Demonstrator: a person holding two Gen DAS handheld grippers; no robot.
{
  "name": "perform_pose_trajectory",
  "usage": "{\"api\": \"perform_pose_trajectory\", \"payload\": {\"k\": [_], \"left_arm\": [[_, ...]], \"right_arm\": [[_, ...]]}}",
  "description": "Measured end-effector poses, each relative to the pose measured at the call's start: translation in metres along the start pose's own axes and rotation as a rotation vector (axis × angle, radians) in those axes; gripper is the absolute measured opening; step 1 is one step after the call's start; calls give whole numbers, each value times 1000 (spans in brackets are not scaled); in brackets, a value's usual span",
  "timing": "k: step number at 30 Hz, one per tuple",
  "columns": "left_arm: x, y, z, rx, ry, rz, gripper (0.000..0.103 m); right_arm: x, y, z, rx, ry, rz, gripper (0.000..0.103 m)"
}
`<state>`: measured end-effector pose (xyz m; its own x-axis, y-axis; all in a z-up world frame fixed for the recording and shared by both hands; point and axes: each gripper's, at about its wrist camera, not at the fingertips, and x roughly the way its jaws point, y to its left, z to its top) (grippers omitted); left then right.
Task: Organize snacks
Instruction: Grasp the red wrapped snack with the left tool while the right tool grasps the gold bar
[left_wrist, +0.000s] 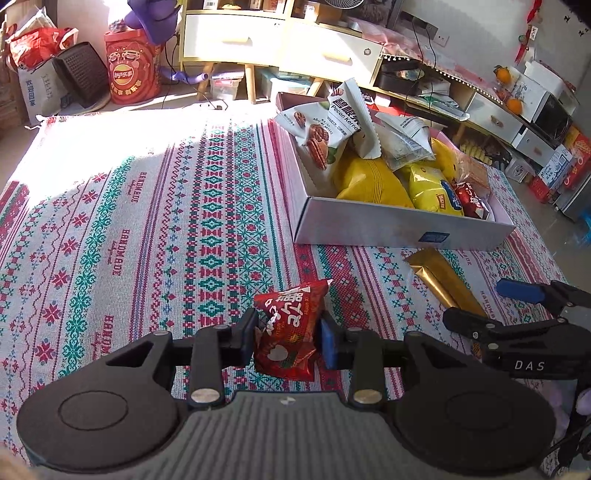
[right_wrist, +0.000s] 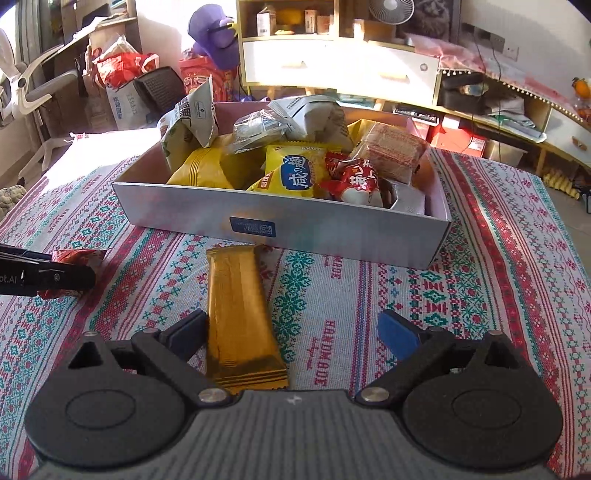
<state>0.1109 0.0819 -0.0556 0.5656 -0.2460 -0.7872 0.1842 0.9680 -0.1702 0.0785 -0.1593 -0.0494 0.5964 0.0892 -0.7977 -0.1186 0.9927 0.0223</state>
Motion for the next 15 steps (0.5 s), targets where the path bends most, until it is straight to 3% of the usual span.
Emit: {"api": "perform_pose_trajectory", "payload": {"k": [8, 11, 15], "left_arm": [[0, -10, -8, 132, -18, 8, 53], [1, -15, -13, 192, -29, 23, 54], [2, -17, -15, 196, -39, 32, 54]], "right_arm": [[1, 9, 4, -13, -2, 42, 93], [3, 16, 4, -63, -8, 55, 91], [2, 18, 4, -79, -11, 64, 85]]}}
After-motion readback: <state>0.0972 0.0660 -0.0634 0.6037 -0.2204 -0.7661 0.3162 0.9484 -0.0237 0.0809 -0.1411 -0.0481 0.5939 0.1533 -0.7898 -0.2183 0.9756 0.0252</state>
